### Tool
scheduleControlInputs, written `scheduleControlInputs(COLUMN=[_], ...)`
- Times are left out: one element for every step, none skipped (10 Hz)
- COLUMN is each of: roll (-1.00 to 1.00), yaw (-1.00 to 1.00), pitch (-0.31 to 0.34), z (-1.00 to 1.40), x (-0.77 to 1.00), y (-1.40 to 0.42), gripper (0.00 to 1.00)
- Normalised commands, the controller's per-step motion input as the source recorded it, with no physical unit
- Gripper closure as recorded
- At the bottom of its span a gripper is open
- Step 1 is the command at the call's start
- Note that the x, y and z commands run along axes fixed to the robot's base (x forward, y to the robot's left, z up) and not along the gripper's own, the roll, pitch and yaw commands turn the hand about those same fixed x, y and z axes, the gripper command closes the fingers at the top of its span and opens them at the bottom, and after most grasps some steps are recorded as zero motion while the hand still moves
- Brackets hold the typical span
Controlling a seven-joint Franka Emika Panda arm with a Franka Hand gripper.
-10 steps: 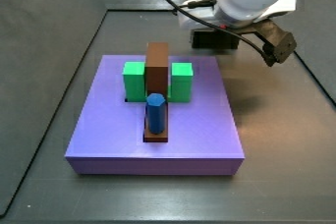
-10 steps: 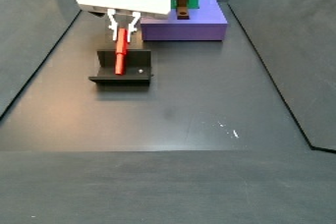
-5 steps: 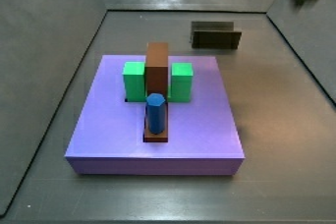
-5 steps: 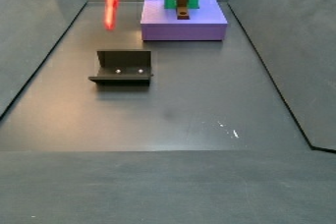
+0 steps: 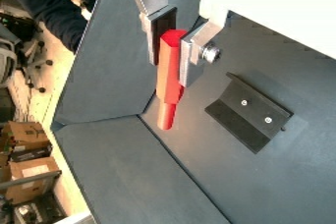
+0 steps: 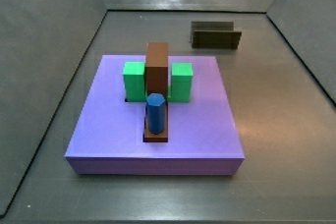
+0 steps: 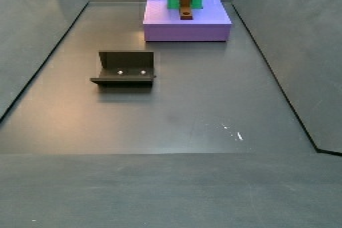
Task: Pick up the red object. Move up. Place the red object on the fixture. Regrasp the red object. Move to above the board. Insert the red object.
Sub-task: Move to above the board.
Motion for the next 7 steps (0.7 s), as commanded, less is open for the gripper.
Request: scheduleControlInputs(roll=[-1.0, -1.0, -1.0, -1.0, -1.0, -1.0, -1.0], yaw=[-0.19, -0.18, -0.17, -0.16, -0.14, -0.13, -0.11], pitch=[0.176, 0.177, 0.169, 0.177, 0.192, 0.197, 0.197], z=[0.3, 0.29, 0.32, 0.29, 0.31, 0.17, 0.08], x=[-1.06, -1.07, -1.18, -1.18, -1.17, -0.68, -0.36], y=[-1.4, -1.4, -1.4, -1.4, -1.4, -0.8, -0.38], gripper=[1.0, 1.0, 1.0, 1.0, 1.0, 1.0, 1.0])
